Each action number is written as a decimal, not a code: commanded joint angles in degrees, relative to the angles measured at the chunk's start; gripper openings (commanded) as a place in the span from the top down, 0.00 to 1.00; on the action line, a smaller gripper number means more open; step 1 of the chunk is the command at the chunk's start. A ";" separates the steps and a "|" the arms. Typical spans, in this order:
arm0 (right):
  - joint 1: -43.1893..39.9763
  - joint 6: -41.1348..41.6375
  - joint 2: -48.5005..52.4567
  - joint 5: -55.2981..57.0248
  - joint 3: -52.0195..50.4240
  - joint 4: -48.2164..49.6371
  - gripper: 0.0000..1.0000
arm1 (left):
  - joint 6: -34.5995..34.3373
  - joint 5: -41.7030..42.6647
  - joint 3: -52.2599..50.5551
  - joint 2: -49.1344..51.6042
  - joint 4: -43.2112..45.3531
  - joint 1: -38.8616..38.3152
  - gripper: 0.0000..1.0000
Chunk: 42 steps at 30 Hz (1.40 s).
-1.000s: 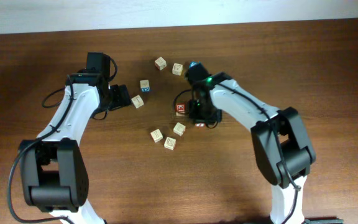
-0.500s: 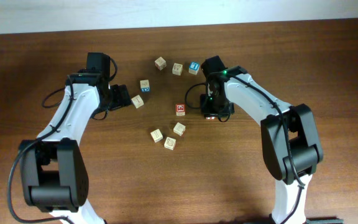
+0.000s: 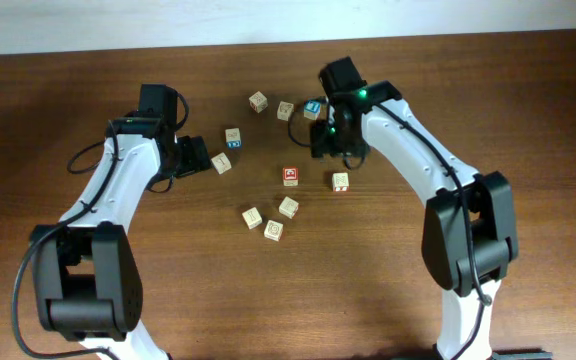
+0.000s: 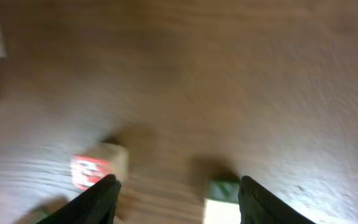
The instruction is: Rotate 5 blocks
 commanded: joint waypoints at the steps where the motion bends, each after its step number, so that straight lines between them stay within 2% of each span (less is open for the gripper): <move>1: 5.09 4.13 1.64 1.33 0.52 3.48 0.40 | -0.70 0.20 1.05 0.26 -0.04 0.09 0.01; 4: 8.98 8.55 4.55 6.73 0.52 7.30 0.42 | -0.72 0.20 1.05 0.26 -0.04 0.09 0.01; 8: 11.52 9.46 7.10 10.47 0.52 8.35 0.47 | -0.72 0.20 1.07 0.26 -0.04 0.09 0.01; 13: 12.17 10.62 8.46 11.98 0.52 8.00 0.60 | -0.72 0.20 1.05 0.26 -0.04 0.09 0.01; 16: 12.13 10.67 8.46 12.13 0.52 6.88 0.64 | -0.72 0.20 1.05 0.26 -0.04 0.09 0.01; 19: 12.02 11.47 8.28 12.07 0.66 5.16 0.62 | -0.72 0.20 1.05 0.26 -0.04 0.09 0.01; 22: 11.63 11.47 7.91 11.39 4.79 0.35 0.50 | -0.72 0.20 1.05 0.26 -0.04 0.09 0.01; 25: 11.26 13.53 7.91 10.34 9.64 -4.85 0.49 | -0.72 0.20 1.07 0.26 -0.04 0.09 0.01; 27: 11.28 14.47 7.96 9.42 9.79 -5.38 0.50 | -0.72 0.20 1.07 0.26 -0.04 0.09 0.01; 30: 11.50 14.47 9.05 9.07 9.29 -5.70 0.56 | -0.72 0.20 1.07 0.26 -0.04 0.09 0.01; 35: 11.47 14.21 11.76 9.09 9.16 -7.23 0.57 | -0.72 0.20 1.07 0.26 -0.04 0.09 0.01; 38: 11.54 14.21 11.91 9.05 9.14 -7.78 0.61 | -0.72 0.20 1.05 0.26 -0.04 0.09 0.01; 42: 11.80 13.79 11.91 9.07 9.07 -8.79 0.62 | -0.72 0.20 1.05 0.26 -0.04 0.09 0.01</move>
